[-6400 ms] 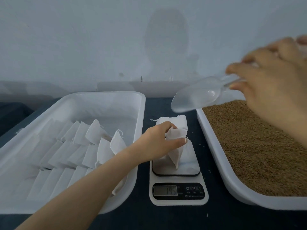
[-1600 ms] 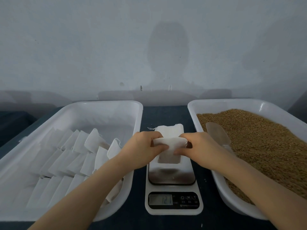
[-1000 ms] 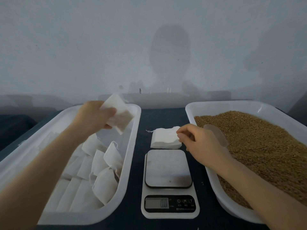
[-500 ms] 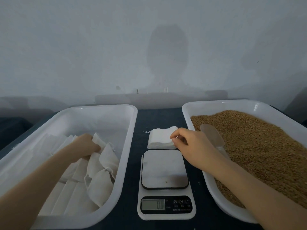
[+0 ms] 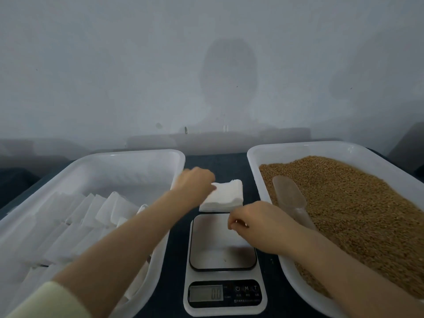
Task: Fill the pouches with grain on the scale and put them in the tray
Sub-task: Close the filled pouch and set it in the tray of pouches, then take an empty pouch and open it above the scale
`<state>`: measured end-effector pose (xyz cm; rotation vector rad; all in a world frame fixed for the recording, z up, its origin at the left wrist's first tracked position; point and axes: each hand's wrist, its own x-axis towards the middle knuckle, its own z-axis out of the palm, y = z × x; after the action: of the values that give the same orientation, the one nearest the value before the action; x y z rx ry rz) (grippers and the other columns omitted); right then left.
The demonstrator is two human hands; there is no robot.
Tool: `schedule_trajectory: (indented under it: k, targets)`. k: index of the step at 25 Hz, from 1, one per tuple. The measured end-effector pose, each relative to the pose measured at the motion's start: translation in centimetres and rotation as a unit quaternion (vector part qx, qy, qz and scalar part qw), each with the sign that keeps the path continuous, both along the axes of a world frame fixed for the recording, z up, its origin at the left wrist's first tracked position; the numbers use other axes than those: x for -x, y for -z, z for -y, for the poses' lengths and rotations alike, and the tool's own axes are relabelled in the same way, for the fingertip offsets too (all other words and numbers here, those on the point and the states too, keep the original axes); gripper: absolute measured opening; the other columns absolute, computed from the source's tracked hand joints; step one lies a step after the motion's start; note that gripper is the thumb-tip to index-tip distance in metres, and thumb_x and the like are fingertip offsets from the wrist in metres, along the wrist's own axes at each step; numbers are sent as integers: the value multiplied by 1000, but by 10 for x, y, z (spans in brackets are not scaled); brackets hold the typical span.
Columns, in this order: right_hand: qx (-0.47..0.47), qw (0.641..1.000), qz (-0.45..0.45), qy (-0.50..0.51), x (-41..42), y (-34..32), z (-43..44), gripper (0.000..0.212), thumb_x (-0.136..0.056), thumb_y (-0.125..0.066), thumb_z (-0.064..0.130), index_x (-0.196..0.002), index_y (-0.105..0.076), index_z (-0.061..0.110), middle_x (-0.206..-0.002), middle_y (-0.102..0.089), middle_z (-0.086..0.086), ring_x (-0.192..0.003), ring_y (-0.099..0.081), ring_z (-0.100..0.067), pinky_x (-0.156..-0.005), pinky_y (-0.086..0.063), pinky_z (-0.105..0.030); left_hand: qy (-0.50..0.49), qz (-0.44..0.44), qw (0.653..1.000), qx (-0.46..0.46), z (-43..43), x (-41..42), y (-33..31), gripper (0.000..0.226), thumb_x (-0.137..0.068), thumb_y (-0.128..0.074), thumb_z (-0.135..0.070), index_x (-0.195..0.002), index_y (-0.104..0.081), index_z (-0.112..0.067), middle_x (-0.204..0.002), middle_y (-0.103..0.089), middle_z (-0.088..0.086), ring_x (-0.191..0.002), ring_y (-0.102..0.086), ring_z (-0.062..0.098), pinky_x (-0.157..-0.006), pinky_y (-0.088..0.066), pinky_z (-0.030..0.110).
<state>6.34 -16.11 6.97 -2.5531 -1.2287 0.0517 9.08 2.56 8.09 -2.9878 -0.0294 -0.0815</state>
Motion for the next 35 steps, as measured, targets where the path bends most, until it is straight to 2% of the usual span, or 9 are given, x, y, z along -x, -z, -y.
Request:
schedule_trajectory:
  k: [3, 8, 17, 19, 21, 23, 28, 32, 35]
  targets:
    - [-9, 1000, 11, -6, -1, 0, 1, 27, -98, -42, 29, -112, -64, 27, -105, -67, 3, -90, -61, -15, -72, -41, -22, -8, -139, 988, -71, 13, -22, 23, 29, -94, -57, -28, -116, -56, -9, -104, -58, 6, -94, -57, 24, -75, -37, 30]
    - [-4, 1000, 24, -17, -3, 5, -1, 27, -98, -40, 27, -112, -63, 24, -106, -66, -1, -93, -58, -21, -72, -37, -26, -27, -171, 984, -49, 7, -29, 25, 22, -92, -55, -12, -113, -58, -9, -92, -49, 5, -79, -51, 23, -71, -41, 29]
    - [-34, 999, -9, 0, -4, 2, -2, 25, -98, -41, 23, -108, -64, 19, -102, -65, -4, -86, -60, -19, -70, -45, -27, -67, -8, 993, 94, -5, -5, -5, 28, -96, -40, -11, -70, -49, -6, -71, -51, 5, -71, -55, 24, -61, -42, 30]
    - [-96, 995, -29, 27, -4, -2, -4, 22, -98, -44, 22, -108, -63, 18, -102, -64, -1, -85, -60, -14, -73, -50, -28, -104, 40, 959, 261, -13, 13, -18, 25, -96, -45, -16, -79, -60, -5, -72, -57, 4, -65, -60, 20, -55, -47, 26]
    - [-161, 985, -48, 50, -2, -6, -6, 16, -95, -52, 29, -109, -59, 25, -99, -60, 10, -81, -57, -2, -71, -50, -22, -160, 58, 845, 506, -12, 41, -25, 7, -94, -56, -15, -92, -62, -11, -82, -63, 2, -62, -69, 17, -51, -55, 25]
    - [-193, 977, -74, 48, 3, -10, -7, 22, -87, -61, 42, -104, -49, 37, -85, -51, 23, -73, -54, 8, -60, -42, -13, -190, 50, 753, 628, -9, 66, -26, 18, -90, -63, -14, -108, -59, -14, -97, -64, 6, -69, -72, 20, -55, -59, 32]
    - [-162, 985, -66, -3, 14, -11, -10, 28, -79, -62, 57, -95, -41, 47, -92, -47, 31, -85, -52, 5, -64, -42, -15, -208, 55, 743, 634, -3, 85, -13, 47, -90, -63, -16, -134, -48, -23, -121, -57, 11, -79, -71, 25, -61, -61, 38]
    - [-151, 986, -62, -28, 17, -7, -11, 30, -78, -59, 61, -99, -46, 45, -101, -49, 29, -87, -52, 4, -65, -41, -13, -193, 50, 740, 642, 0, 84, -10, 46, -92, -61, -17, -135, -47, -23, -113, -60, 8, -77, -72, 25, -69, -61, 43]
    - [-169, 984, -51, -16, 17, -5, -12, 14, -87, -60, 42, -95, -57, 32, -95, -55, 19, -80, -57, -2, -65, -46, -19, -167, 38, 712, 682, 1, 88, -10, 43, -95, -57, -17, -136, -44, -20, -110, -63, 9, -74, -73, 29, -72, -60, 46]
